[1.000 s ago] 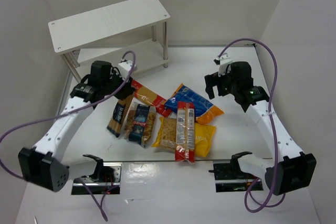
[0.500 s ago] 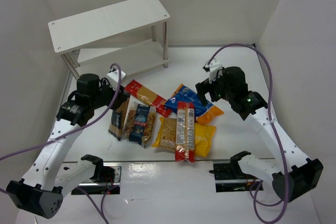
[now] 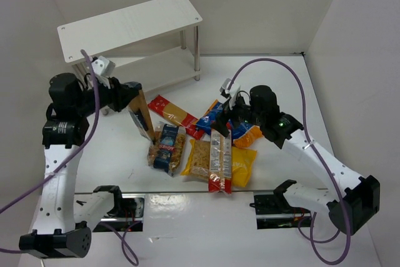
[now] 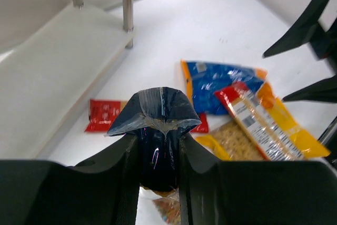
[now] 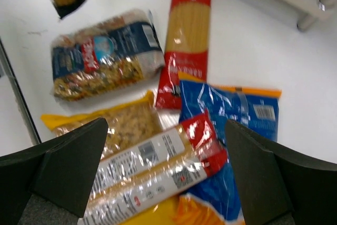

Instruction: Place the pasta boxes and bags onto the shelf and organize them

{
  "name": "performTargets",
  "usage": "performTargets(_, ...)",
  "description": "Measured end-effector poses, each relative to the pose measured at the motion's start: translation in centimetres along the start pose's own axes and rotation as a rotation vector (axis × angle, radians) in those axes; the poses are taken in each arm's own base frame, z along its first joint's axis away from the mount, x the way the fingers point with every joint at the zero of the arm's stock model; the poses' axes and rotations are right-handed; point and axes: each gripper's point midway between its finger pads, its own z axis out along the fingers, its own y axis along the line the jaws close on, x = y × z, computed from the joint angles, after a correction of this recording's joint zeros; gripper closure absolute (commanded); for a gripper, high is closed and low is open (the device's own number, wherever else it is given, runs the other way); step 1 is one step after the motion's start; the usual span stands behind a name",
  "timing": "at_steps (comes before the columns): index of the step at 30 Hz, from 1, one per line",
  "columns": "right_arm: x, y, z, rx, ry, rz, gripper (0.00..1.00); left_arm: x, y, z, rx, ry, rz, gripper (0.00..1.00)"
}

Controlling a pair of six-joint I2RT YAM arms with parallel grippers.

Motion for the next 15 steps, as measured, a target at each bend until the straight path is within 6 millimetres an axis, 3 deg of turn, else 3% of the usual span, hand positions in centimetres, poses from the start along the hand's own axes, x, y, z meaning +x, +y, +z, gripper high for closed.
performTargets(7,-4.8,1.7,1.9,-0.075,-0.138,-0.084,0.00,-4.6,-1.0,-2.1,0.122,-0.135,-0.096,1.00)
performTargets(15,-8.3,3.7,6.7,-0.171,-0.155,-0.144,0.00,-6.8,-3.0,-3.5,0.297,-0.164,-0.191,1.00)
